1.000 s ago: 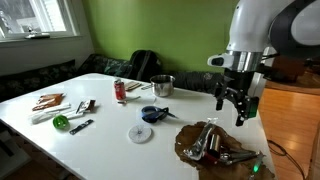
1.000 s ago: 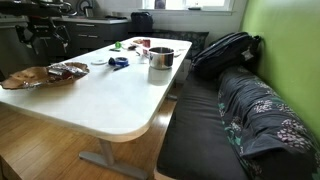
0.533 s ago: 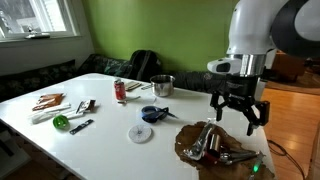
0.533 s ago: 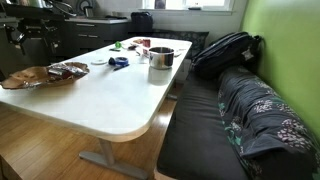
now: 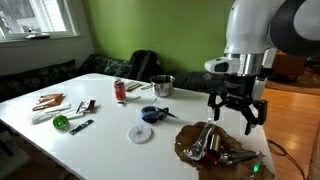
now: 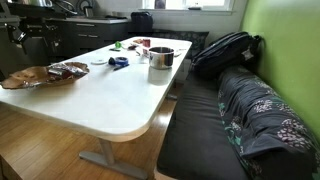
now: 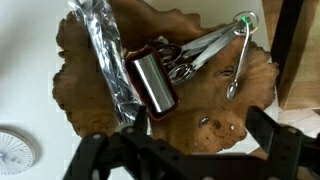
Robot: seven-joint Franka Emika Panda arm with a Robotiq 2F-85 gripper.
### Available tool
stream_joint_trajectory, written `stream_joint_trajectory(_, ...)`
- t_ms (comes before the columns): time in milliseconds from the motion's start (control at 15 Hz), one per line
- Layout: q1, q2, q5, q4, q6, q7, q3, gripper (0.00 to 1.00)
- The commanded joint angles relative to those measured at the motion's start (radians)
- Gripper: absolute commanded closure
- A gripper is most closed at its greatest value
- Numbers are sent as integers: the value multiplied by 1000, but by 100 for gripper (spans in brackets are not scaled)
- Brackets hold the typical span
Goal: Remove the toy cart with the silver object in it from the wooden plate and put it on the white circular object on the table
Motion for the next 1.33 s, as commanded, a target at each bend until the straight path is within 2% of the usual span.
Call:
stream_joint_trajectory(0,-18,72,-223,10,72,54,42,0)
stream_joint_trajectory(267,-24,130,-545,16,150,230,60,0)
stream_joint_trajectory(467,-30,188,-598,24,222,264,56,0)
stream_joint_trajectory(600,-40,230,-610,29,260,275,49,5)
stream_joint_trajectory(800,-62,292,-604,45,312,276,44,23)
stream_joint_trajectory(1000,-78,329,-602,65,355,276,44,18)
stream_joint_trajectory(1267,-86,365,-594,88,378,266,60,0)
